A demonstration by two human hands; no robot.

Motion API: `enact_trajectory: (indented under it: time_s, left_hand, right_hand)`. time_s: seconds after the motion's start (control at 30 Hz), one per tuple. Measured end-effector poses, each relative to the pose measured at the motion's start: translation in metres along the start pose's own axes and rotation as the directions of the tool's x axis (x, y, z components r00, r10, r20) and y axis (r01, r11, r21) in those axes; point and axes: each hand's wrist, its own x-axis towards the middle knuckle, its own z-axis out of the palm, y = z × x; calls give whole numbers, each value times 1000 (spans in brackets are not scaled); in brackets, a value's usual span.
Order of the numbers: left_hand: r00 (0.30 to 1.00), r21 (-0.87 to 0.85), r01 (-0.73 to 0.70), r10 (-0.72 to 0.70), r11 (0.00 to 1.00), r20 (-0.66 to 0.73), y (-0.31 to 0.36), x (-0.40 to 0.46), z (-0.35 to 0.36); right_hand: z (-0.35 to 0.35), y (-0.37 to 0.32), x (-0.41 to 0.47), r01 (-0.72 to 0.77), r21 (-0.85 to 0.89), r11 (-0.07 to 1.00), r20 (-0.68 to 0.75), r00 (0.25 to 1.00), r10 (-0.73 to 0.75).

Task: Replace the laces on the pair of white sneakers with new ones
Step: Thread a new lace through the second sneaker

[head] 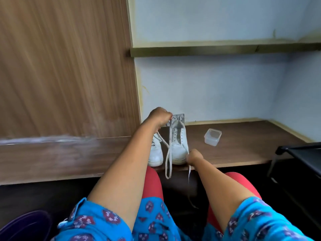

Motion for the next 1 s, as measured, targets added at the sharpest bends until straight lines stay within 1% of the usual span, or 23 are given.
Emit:
enact_trajectory:
  time_s: [0.03, 0.1, 0.17, 0.27, 0.37, 0.4, 0.43, 0.47, 0.53, 0.6, 0.63, 0.67, 0.7, 0.73, 0.77, 0.8, 0.83, 0.87, 0.93, 0.97, 1.0]
  left_hand:
    - [1000, 7, 11, -11, 1000, 4, -6, 3, 3]
    - [999, 7, 32, -32, 999, 16, -16, 10, 10]
    - [998, -3, 53, -52, 999, 38, -23, 18, 19]
    - [994, -57, 86, -81, 995, 73, -30, 27, 33]
    - [988, -101, 124, -114, 987, 101, -33, 31, 47]
    - [986, -111, 143, -131, 984, 108, -33, 32, 51]
    - [982, -130, 168, -154, 977, 108, -34, 33, 56]
    - [977, -165, 200, -184, 966, 104, -34, 34, 60]
    - [960, -270, 274, -244, 923, 141, -28, 30, 68]
    - [937, -442, 334, -245, 832, 247, -14, 20, 73]
    - [926, -562, 365, -225, 742, 303, -5, 14, 73]
    - [920, -677, 385, -200, 627, 337, 5, 7, 70]
    - [920, -764, 391, -188, 513, 344, 15, 2, 66]
    - [926, -824, 376, -195, 424, 323, 24, -1, 60]
    - [930, -862, 361, -203, 356, 306, 35, -6, 53]
    - [936, -882, 342, -204, 324, 288, 44, -11, 44]
    - [946, -888, 316, -188, 335, 265, 56, -19, 35]
    - [956, -875, 287, -173, 390, 236, 68, -27, 27]
    - [975, -801, 220, -128, 557, 179, 90, -42, 11]
    - [983, -755, 185, -100, 629, 157, 101, -48, 3]
    - [989, -718, 141, -69, 681, 129, 114, -56, -5]
  right_hand:
    - [5, 3, 3, -14, 4, 1000, -1, 1000, 14]
    - [14, 8, 12, -31, 79, 996, -26, 999, 34]
    - [15, 9, 14, -47, 149, 988, -18, 999, 50]
    - [13, 12, 23, -51, 182, 982, 38, 998, 45]
    - [-1, 10, 23, -70, 168, 983, 64, 996, 60]
    - [-9, 4, 18, -71, 204, 976, 62, 996, 59]
    - [-18, -4, 13, -47, 245, 968, 44, 998, 38]
    - [-27, -12, 7, 0, 281, 960, -6, 1000, 1]
    - [-45, -29, -9, 126, 354, 927, -161, 984, -72]
    - [-63, -48, -31, 244, 412, 878, -269, 953, -138]
    - [-71, -56, -43, 287, 396, 872, -297, 939, -174]
    - [-81, -64, -57, 328, 349, 878, -318, 923, -218]
    - [-91, -71, -71, 361, 298, 884, -328, 908, -260]
    - [-99, -76, -82, 390, 264, 882, -336, 894, -295]
    - [-109, -80, -94, 416, 248, 875, -343, 882, -322]
    - [-117, -83, -104, 439, 240, 866, -352, 871, -344]
    - [-126, -86, -114, 459, 231, 858, -369, 857, -359]
    - [-135, -88, -122, 477, 224, 850, -392, 842, -370]
    - [-154, -95, -142, 520, 212, 828, -445, 805, -392]
    - [-163, -99, -151, 539, 203, 818, -469, 786, -402]
    - [-173, -103, -161, 554, 185, 812, -489, 768, -413]
